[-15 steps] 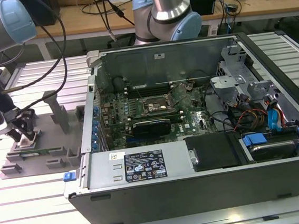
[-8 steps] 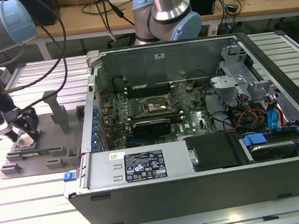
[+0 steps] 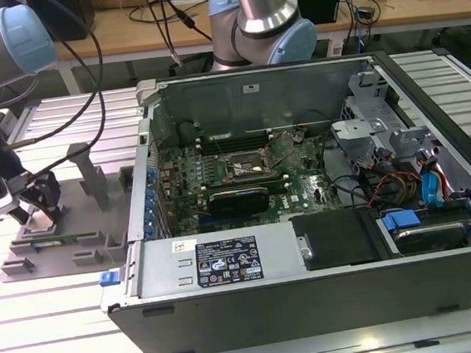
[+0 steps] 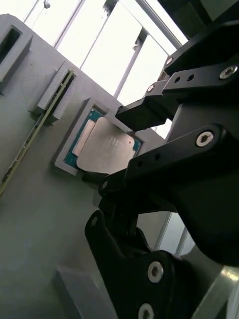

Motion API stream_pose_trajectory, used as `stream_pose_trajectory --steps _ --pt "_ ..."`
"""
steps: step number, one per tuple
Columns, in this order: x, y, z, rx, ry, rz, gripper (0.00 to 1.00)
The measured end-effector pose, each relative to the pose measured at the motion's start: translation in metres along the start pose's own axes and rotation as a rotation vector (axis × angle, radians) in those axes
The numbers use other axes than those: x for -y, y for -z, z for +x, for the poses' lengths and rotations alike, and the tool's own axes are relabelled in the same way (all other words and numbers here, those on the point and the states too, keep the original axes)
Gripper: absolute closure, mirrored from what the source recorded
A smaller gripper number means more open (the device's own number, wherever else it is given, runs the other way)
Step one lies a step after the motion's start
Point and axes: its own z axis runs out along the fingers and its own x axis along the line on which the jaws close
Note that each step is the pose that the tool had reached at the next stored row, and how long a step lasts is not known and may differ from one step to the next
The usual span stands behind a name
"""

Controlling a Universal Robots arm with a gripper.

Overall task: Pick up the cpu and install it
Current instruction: 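Pick up the cpu and move it towards the insertion slot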

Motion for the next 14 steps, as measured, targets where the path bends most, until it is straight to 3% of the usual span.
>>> stream_pose_trajectory --steps 14 --pt "-0.001 -0.0049 0.0003 0.0 0.0 0.0 0.4"
